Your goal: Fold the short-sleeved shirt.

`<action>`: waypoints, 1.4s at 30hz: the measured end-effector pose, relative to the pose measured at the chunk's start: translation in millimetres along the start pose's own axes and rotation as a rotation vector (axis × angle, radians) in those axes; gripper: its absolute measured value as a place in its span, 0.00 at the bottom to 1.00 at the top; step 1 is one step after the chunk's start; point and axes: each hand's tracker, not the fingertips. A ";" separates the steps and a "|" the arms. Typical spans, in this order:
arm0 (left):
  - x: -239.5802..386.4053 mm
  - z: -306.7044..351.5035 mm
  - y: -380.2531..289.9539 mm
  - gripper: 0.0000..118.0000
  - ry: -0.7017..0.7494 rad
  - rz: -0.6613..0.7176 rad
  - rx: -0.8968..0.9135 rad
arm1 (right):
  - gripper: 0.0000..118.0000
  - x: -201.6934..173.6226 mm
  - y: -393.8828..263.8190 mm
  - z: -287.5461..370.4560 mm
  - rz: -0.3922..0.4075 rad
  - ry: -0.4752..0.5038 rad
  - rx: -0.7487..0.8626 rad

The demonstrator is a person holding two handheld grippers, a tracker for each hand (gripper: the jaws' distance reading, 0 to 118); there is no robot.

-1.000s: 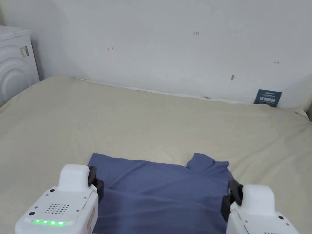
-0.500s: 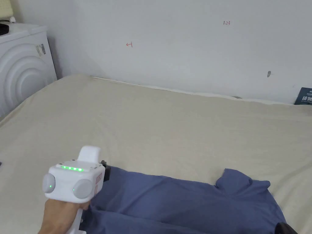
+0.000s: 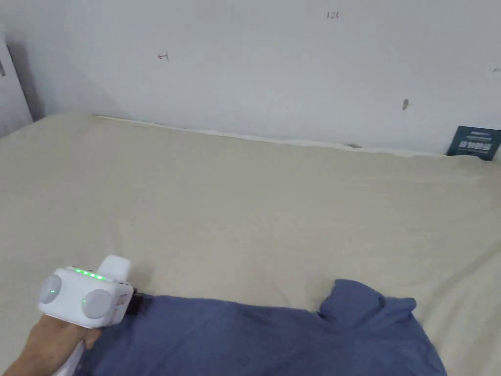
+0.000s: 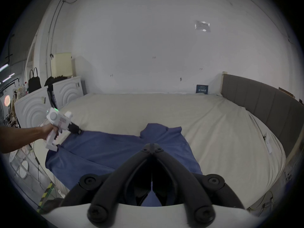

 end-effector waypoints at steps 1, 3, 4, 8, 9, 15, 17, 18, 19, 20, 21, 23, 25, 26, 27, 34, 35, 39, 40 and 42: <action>15.9 22.3 -0.7 0.06 0.055 -0.029 0.016 | 0.01 3.0 0.8 -9.6 0.009 -0.005 -0.014; 28.0 35.3 -5.5 0.06 0.084 -0.113 0.026 | 0.01 14.0 3.9 -29.0 0.018 0.020 -0.037; 29.0 41.7 -6.8 0.06 0.039 -0.097 0.045 | 0.01 21.5 5.9 -39.5 0.035 0.029 -0.033; 22.9 82.5 -0.9 0.06 -0.009 0.027 0.116 | 0.77 74.5 25.8 -109.3 0.062 0.033 -0.183; 11.4 81.6 2.5 0.06 -0.041 0.083 0.123 | 0.94 89.0 29.9 -137.0 0.071 0.014 -0.265; -9.4 92.5 8.5 0.06 -0.088 0.176 0.152 | 0.94 148.0 36.4 -272.8 0.074 -0.064 -0.483; -12.6 93.1 9.7 0.06 -0.075 0.180 0.151 | 0.93 147.9 40.3 -298.1 0.081 0.008 -0.491; -13.7 93.1 10.5 0.06 -0.074 0.173 0.155 | 0.93 149.8 41.8 -309.7 0.070 0.060 -0.484; -15.7 94.5 11.7 0.06 -0.071 0.169 0.158 | 0.93 149.9 43.3 -321.3 0.074 0.042 -0.495; -17.7 95.0 13.1 0.06 -0.069 0.170 0.157 | 0.92 148.4 43.7 -332.4 0.093 0.026 -0.516; -18.1 93.0 12.8 0.06 -0.076 0.174 0.153 | 0.85 147.2 40.6 -341.9 0.141 -0.002 -0.567; -22.4 93.6 14.5 0.06 -0.081 0.186 0.153 | 0.33 145.5 36.5 -351.8 0.127 0.044 -0.643; -23.2 91.0 14.5 0.06 -0.084 0.188 0.147 | 0.01 135.6 39.3 -345.5 0.194 0.063 -0.567; -25.1 88.9 15.4 0.06 -0.089 0.198 0.141 | 0.01 138.2 42.3 -339.9 0.202 0.033 -0.599; -26.8 86.4 17.0 0.06 -0.093 0.203 0.132 | 0.01 129.9 43.8 -329.9 0.205 0.006 -0.589; -25.9 91.1 23.3 0.06 -0.099 0.217 0.180 | 0.01 124.0 74.9 -288.3 0.244 -0.037 -0.362; -27.7 93.9 25.8 0.06 -0.095 0.222 0.194 | 0.01 127.1 83.2 -276.9 0.239 -0.044 -0.336; -36.0 108.8 31.5 0.06 -0.071 0.250 0.264 | 0.01 135.1 107.7 -257.3 0.215 -0.087 -0.244; -38.7 111.6 31.9 0.06 -0.115 0.270 0.267 | 0.01 137.9 112.2 -253.8 0.187 -0.084 -0.217; -43.1 115.6 28.1 0.06 -0.109 0.254 0.275 | 0.01 140.0 117.0 -245.9 0.124 -0.064 -0.194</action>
